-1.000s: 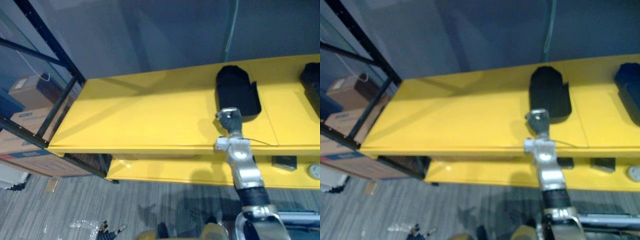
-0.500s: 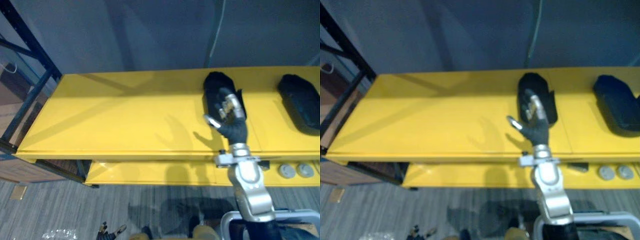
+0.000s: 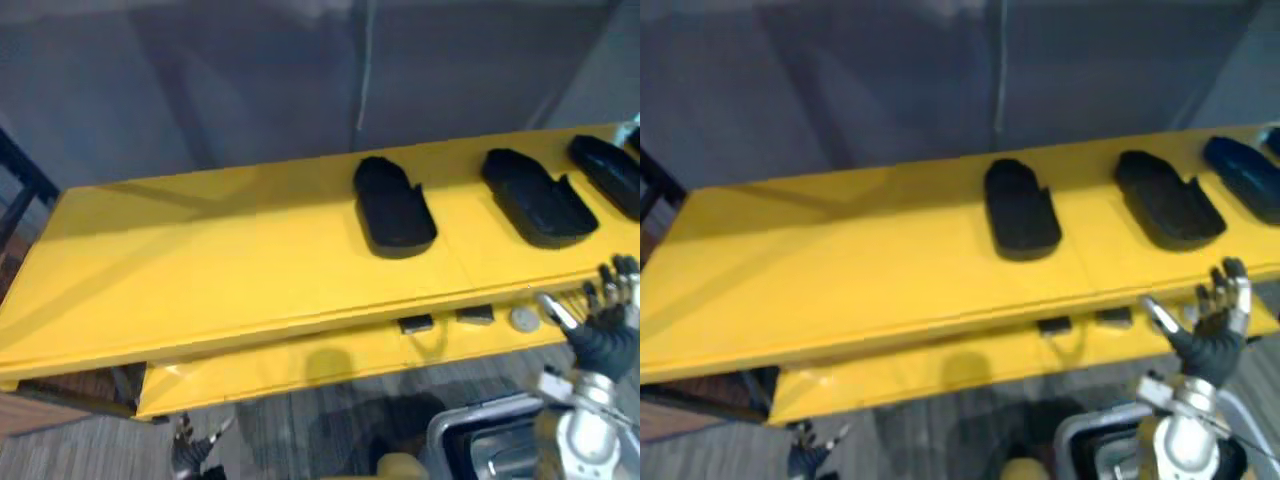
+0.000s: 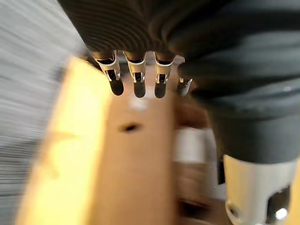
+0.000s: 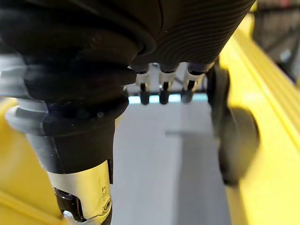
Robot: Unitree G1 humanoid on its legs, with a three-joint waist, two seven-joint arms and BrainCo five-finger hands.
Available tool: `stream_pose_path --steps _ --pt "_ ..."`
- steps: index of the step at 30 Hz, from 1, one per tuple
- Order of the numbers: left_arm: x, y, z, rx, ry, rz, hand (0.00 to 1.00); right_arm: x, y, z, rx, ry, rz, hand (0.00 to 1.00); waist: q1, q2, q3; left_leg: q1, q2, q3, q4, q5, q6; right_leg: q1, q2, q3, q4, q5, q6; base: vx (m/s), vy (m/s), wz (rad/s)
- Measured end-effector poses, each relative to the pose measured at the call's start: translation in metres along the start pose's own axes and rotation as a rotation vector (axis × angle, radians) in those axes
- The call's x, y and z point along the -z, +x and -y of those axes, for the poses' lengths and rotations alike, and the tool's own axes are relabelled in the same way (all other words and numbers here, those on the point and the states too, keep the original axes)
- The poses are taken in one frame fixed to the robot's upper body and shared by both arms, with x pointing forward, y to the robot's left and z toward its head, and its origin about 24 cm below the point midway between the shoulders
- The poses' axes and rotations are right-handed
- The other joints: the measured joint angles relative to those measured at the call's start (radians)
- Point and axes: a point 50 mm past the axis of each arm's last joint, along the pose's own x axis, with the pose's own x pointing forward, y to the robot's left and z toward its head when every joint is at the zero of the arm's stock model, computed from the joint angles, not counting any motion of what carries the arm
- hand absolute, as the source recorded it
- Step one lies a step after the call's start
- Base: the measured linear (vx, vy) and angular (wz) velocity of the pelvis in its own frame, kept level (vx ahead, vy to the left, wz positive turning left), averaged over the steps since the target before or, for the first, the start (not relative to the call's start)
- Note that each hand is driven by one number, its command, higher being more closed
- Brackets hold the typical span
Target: Walk over and take plastic housings, then place them on the shelf
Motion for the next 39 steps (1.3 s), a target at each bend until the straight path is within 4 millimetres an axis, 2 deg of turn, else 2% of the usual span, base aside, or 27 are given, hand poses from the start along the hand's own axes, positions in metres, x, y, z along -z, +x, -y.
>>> stream_pose_path --steps 2,5,8,11,16,18,20,22,25,30,34,39 --pt "-0.010 0.002 0.007 -0.038 -0.035 0.031 0.00 -0.001 0.000 -0.001 0.005 0.012 0.019 0.00 -0.005 0.000 0.000 -0.001 0.000 -0.002 0.000 -0.001 0.001 0.000 -0.001 0.000 0.000 0.001 0.000 -0.05 -0.012 0.02" --pt "-0.029 -0.008 0.016 -0.029 -0.090 0.105 0.00 0.005 -0.002 0.002 0.055 0.008 0.001 0.00 -0.004 -0.010 0.009 -0.007 -0.001 -0.012 -0.001 -0.002 0.001 0.000 -0.001 -0.005 0.000 0.001 0.000 -0.02 -0.014 0.10" --pt "-0.050 -0.027 0.033 0.060 -0.162 0.178 0.00 0.026 -0.010 0.000 0.101 -0.021 -0.094 0.00 0.020 -0.007 0.013 -0.023 -0.001 -0.028 -0.001 -0.003 0.004 -0.004 -0.003 -0.018 -0.002 0.001 0.001 0.01 -0.012 0.17" --pt "-0.056 -0.038 0.043 0.118 -0.190 0.193 0.00 0.037 -0.014 0.000 0.136 -0.048 -0.135 0.00 0.031 0.000 0.012 -0.028 0.000 -0.025 0.004 -0.004 0.001 -0.008 -0.002 -0.010 -0.002 0.001 0.001 0.01 -0.001 0.02" --pt "-0.055 -0.060 0.066 0.273 -0.203 0.149 0.00 0.046 -0.027 0.015 0.241 -0.126 -0.193 0.00 0.035 0.001 0.012 -0.056 0.018 0.054 0.097 -0.057 -0.003 -0.043 0.011 0.066 0.013 0.012 0.008 -0.03 0.002 -0.39" --pt "-0.057 -0.067 0.083 0.417 -0.155 0.148 0.00 0.050 -0.035 0.024 0.258 -0.159 -0.228 0.00 0.017 0.001 0.009 -0.053 0.030 0.096 0.133 -0.087 -0.011 -0.051 0.021 0.112 0.014 0.018 0.009 -0.08 0.013 -0.76" --pt "-0.064 -0.062 0.099 0.484 -0.109 0.135 0.00 0.046 -0.045 0.038 0.302 -0.149 -0.225 0.00 -0.028 0.005 0.000 -0.055 0.030 0.143 0.141 -0.096 -0.009 -0.077 0.021 0.160 0.008 0.031 0.014 -0.07 0.019 -0.63" --pt "-0.059 -0.055 0.100 0.450 -0.095 0.076 0.00 0.042 -0.058 0.057 0.357 -0.164 -0.236 0.00 -0.065 0.012 -0.004 -0.052 0.029 0.150 0.141 -0.093 -0.007 -0.075 0.022 0.165 0.001 0.037 0.011 -0.02 -0.004 -0.20" --pt "-0.054 -0.042 0.091 0.326 -0.077 0.063 0.00 0.037 -0.070 0.068 0.382 -0.184 -0.242 0.00 -0.073 0.012 -0.005 -0.051 0.031 0.139 0.139 -0.088 -0.006 -0.073 0.024 0.160 0.000 0.043 0.006 -0.01 -0.033 -0.01" --pt "-0.047 -0.024 0.074 0.216 -0.026 0.124 0.00 0.038 -0.059 0.051 0.340 -0.107 -0.184 0.00 -0.069 0.014 -0.004 -0.057 0.021 0.083 0.116 -0.067 -0.002 -0.056 0.013 0.111 -0.007 0.042 0.005 -0.02 -0.029 0.29" --pt "-0.039 -0.006 0.044 0.055 -0.038 0.152 0.00 0.041 -0.046 0.048 0.310 -0.105 -0.156 0.00 -0.055 0.023 -0.003 -0.053 0.015 0.041 0.079 -0.040 -0.004 -0.040 0.009 0.067 -0.015 0.029 0.000 0.02 -0.025 0.33" --pt "-0.035 0.004 0.037 -0.052 -0.076 0.140 0.00 0.048 -0.031 0.043 0.281 -0.099 -0.147 0.00 -0.043 0.044 0.007 -0.037 0.017 0.004 0.052 -0.022 -0.009 -0.022 0.011 0.023 -0.003 0.012 -0.006 0.03 -0.022 0.20"
